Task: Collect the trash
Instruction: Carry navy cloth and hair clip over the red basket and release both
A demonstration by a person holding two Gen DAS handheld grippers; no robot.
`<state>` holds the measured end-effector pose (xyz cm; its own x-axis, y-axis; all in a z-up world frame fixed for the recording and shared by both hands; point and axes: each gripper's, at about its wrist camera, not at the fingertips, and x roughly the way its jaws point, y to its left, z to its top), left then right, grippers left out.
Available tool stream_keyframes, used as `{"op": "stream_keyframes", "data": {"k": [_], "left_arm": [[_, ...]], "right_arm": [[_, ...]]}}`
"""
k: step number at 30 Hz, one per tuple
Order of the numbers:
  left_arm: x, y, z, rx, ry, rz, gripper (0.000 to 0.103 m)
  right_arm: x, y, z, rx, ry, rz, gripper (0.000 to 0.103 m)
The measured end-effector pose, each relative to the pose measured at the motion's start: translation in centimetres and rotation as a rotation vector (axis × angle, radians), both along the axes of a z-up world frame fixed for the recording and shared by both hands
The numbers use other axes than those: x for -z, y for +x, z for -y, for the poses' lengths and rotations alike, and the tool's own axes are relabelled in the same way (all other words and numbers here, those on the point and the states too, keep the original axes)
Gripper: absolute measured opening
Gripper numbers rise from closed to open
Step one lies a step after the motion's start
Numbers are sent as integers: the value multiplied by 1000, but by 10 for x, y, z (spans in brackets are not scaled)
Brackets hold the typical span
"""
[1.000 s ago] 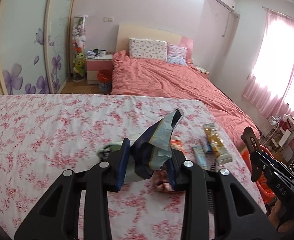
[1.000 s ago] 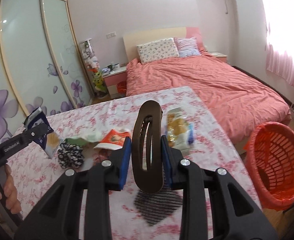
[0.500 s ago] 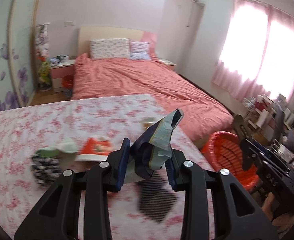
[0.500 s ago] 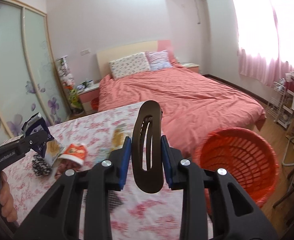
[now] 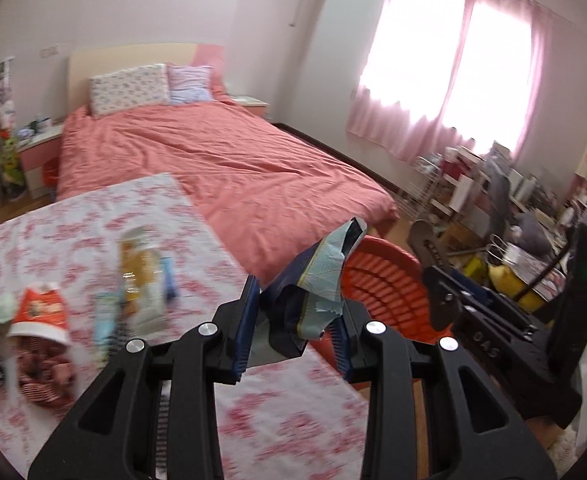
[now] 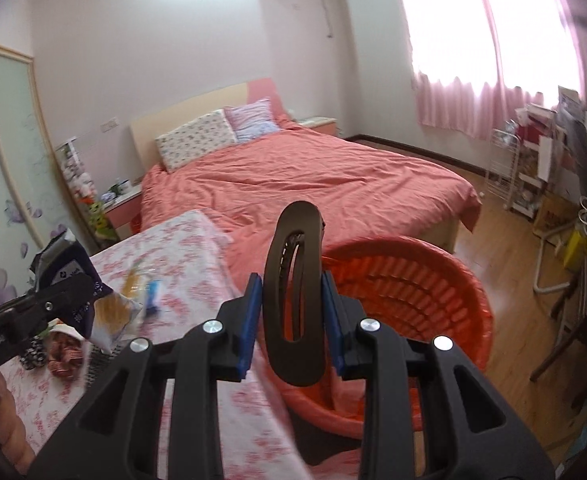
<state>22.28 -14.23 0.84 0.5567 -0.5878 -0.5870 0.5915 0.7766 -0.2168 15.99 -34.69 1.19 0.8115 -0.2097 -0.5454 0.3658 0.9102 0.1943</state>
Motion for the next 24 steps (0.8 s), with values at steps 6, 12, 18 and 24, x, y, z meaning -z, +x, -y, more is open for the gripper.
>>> {"op": "stream_keyframes", "data": {"k": [6, 12, 18, 24], "left_arm": [[5, -4, 49, 96, -9, -11, 34], [17, -2, 94, 159, 2, -42, 34], [29, 3, 124, 179, 34, -71, 36], [45, 16, 121, 130, 71, -129, 58]], "right_arm": [[13, -8, 40, 46, 43, 3, 30], [24, -8, 75, 77, 93, 1, 30], [36, -5, 101, 100, 148, -1, 30], [47, -4, 119, 115, 177, -9, 45]]}}
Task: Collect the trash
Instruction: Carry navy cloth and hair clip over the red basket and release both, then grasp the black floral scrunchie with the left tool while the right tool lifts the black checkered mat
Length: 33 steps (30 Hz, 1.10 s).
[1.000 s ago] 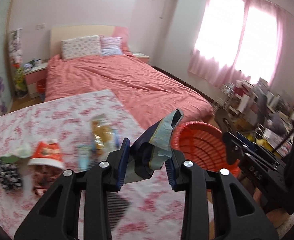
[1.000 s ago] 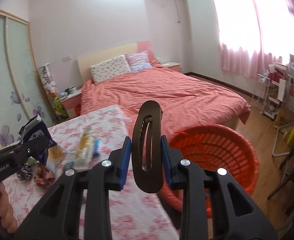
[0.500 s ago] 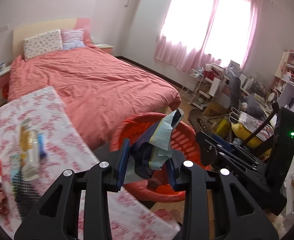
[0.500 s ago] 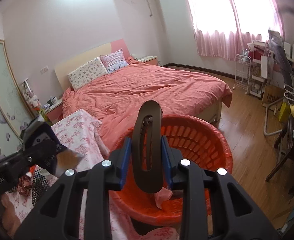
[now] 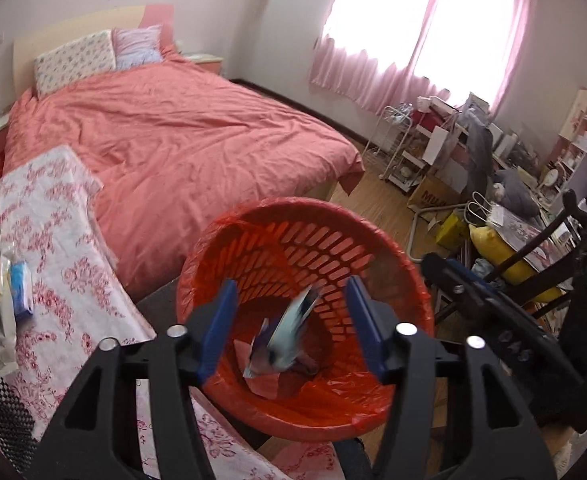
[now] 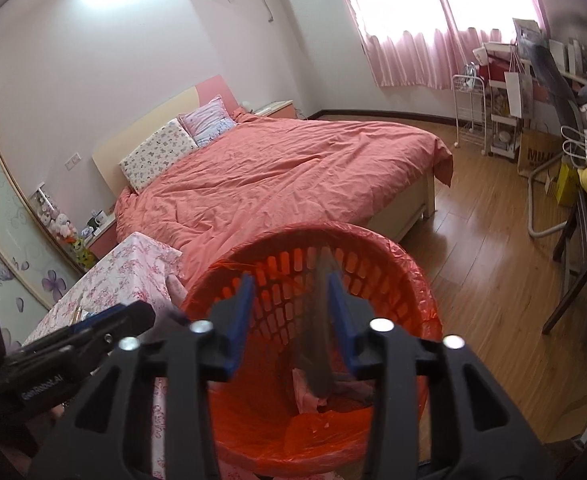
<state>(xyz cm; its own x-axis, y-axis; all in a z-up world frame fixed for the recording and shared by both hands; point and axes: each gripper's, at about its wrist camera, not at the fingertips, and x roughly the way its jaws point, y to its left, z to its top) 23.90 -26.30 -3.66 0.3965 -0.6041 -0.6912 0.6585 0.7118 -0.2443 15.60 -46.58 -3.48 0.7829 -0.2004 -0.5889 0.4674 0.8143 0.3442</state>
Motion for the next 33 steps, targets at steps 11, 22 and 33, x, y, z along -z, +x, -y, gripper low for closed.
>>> {"op": "stream_keyframes", "data": {"k": [11, 22, 33], "left_arm": [[-11, 3, -55, -154, 106, 88, 58], [-24, 0, -169, -334, 186, 180, 58], [-20, -2, -284, -551, 207, 188, 58]], "right_arm": [[-14, 1, -35, -20, -118, -32, 49], [-29, 11, -92, -112, -155, -37, 50], [-26, 36, -177, -269, -179, -71, 52]]}}
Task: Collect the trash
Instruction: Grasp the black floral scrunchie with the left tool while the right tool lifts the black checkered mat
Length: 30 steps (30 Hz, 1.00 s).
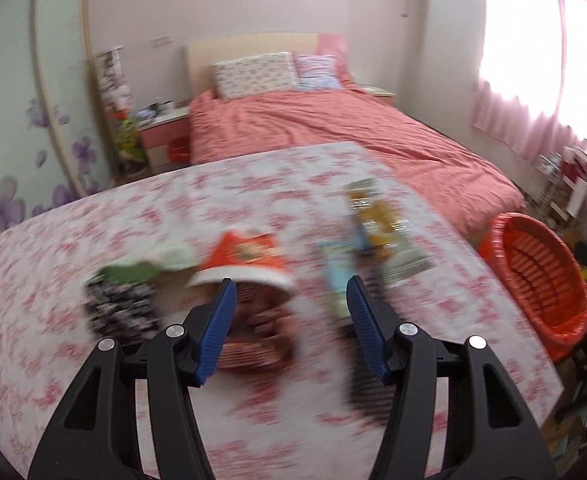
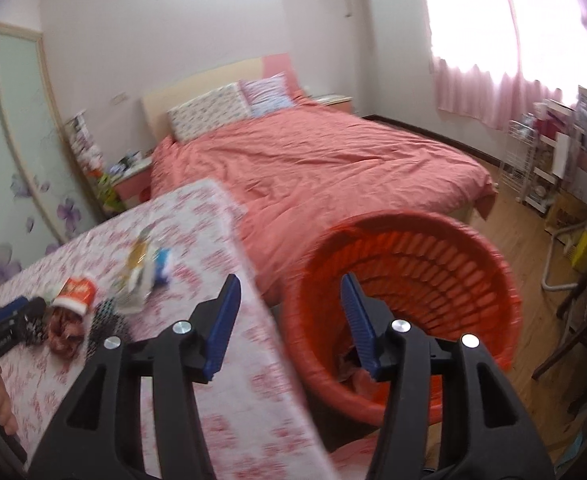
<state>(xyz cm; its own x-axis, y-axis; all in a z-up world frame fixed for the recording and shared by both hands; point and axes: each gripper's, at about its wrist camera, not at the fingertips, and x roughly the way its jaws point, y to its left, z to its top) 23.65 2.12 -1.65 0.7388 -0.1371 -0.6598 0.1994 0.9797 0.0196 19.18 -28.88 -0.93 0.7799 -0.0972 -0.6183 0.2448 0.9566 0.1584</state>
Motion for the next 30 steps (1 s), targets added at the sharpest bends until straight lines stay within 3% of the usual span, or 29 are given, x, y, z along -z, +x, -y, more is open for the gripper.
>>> {"op": "stream_keyframes", "data": {"k": [5, 12, 16, 18, 21, 22, 23, 24, 30], "left_arm": [[14, 11, -62, -121, 13, -22, 58], [28, 21, -125, -239, -65, -68, 59], [33, 18, -136, -249, -78, -69, 63], [34, 18, -140, -245, -82, -71, 64], [37, 18, -142, -237, -87, -72, 66], [38, 19, -142, -236, -89, -72, 69], [38, 20, -142, -235, -93, -71, 71], [39, 21, -142, -234, -97, -70, 71], [46, 31, -137, -232, -123, -103, 73]], "right_arm": [[20, 23, -71, -143, -24, -58, 52], [50, 51, -151, -286, -14, -131, 53], [60, 63, -185, -340, -40, -151, 68], [68, 69, -197, -355, -70, -184, 69], [76, 70, -195, -349, -60, -228, 53], [75, 67, -193, -345, -53, -219, 33], [74, 65, -190, -350, -47, -220, 26], [73, 63, -186, -360, -34, -224, 12], [62, 54, -168, -321, 6, -190, 10]]}}
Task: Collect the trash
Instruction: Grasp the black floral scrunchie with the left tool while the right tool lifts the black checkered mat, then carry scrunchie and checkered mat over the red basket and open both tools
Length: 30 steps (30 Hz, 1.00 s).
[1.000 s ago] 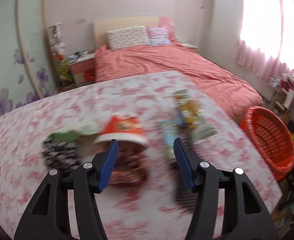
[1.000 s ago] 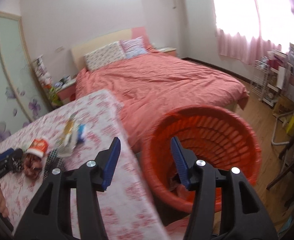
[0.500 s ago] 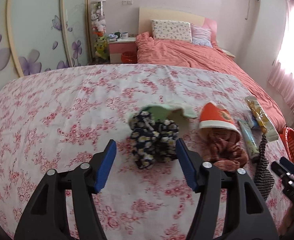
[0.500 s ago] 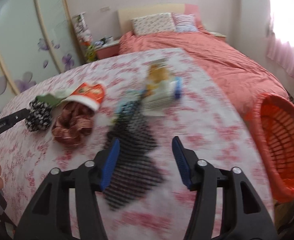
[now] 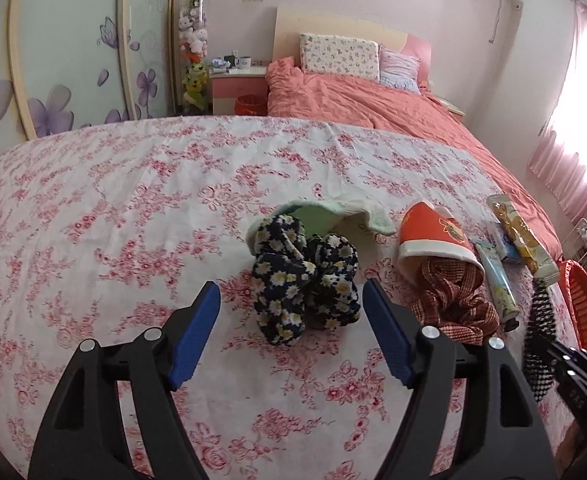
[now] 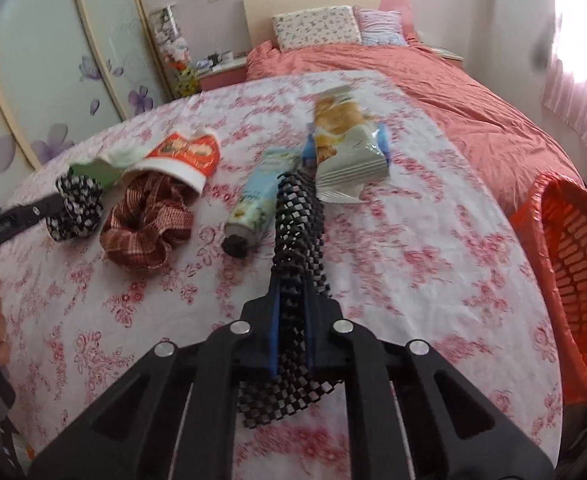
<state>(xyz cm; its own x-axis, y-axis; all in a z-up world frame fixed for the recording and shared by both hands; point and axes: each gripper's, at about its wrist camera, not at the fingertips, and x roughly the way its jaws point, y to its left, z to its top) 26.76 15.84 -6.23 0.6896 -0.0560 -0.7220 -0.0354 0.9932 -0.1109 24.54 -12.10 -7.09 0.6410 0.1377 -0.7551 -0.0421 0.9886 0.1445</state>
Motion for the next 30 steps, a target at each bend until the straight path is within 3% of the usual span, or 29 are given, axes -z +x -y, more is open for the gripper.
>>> {"op": "stream_keyframes", "data": {"k": [10, 12, 17, 19, 30], "left_arm": [[9, 14, 18, -17, 52, -32, 73], [12, 19, 18, -23, 58, -42, 65], [19, 24, 16, -11, 56, -72, 32], [15, 18, 15, 3, 51, -59, 26], [-33, -13, 22, 34, 58, 46, 26]], "right_arm": [[-13, -5, 12, 23, -6, 37, 10], [-14, -5, 12, 19, -4, 38, 10], [-22, -13, 11, 8, 0, 57, 10], [-27, -15, 12, 9, 0, 70, 10], [-62, -32, 21, 28, 4, 152, 10]]}}
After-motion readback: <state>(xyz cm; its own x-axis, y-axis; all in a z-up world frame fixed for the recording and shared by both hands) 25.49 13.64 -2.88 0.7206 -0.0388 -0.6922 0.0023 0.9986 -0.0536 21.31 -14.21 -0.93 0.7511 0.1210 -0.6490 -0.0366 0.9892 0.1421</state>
